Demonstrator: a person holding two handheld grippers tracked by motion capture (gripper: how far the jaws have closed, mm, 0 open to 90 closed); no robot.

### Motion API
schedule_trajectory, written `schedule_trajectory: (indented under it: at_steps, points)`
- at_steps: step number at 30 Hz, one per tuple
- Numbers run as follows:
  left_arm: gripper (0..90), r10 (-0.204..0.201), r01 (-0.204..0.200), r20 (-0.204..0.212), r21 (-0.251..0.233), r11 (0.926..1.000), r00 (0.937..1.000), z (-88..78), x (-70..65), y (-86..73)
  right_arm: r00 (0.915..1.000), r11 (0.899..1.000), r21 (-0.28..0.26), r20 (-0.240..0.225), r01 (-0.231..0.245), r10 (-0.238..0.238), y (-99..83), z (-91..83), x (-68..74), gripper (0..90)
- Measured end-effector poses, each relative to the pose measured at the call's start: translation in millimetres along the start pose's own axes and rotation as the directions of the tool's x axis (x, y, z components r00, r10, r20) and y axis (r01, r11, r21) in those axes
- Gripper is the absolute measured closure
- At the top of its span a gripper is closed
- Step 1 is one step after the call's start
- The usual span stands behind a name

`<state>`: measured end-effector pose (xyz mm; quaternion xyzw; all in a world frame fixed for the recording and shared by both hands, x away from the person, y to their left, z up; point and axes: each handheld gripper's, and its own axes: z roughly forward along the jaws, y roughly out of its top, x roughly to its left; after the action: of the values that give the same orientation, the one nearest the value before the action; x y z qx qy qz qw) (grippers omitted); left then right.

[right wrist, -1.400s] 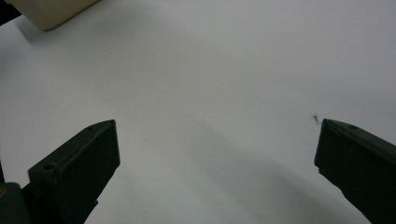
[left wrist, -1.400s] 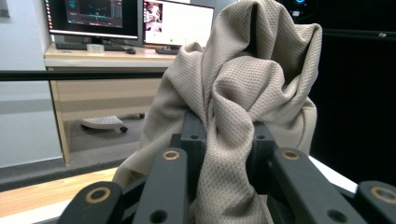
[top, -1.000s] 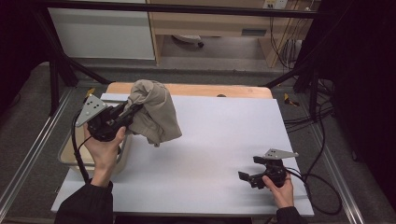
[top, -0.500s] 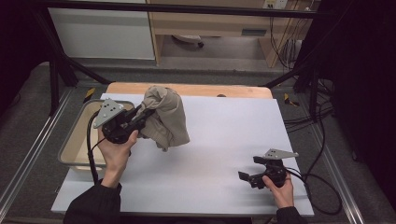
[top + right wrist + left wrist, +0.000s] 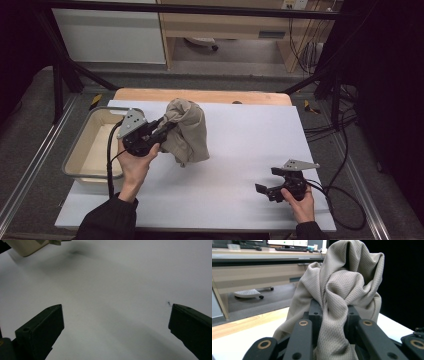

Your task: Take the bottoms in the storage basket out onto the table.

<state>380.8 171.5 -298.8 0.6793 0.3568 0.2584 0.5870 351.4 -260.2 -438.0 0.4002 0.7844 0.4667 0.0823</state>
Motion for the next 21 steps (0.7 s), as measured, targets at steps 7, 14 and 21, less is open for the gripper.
schedule_trajectory:
  at_steps: [7, 14, 21]
  points:
    - [74.1, 0.0, -0.001, 0.022, 0.03, 0.9995, 0.9998, 11.3, -7.3, -7.7, 1.0, 1.0, 0.002, 0.002, 0.001, -0.001, -0.1, 0.4, -0.1, 0.6]
    - [74.1, 0.009, -0.011, 0.044, 0.059, 0.9982, 0.999, 22.6, -16.0, -14.5, 1.0, 1.0, 0.001, 0.002, 0.002, -0.002, -0.1, 0.4, -0.1, 0.6]
    - [74.0, 0.015, -0.02, 0.061, 0.089, 0.9959, 0.998, 33.2, -23.3, -21.2, 1.0, 1.0, 0.0, 0.002, 0.002, -0.002, 0.0, 0.0, 0.0, 0.6]
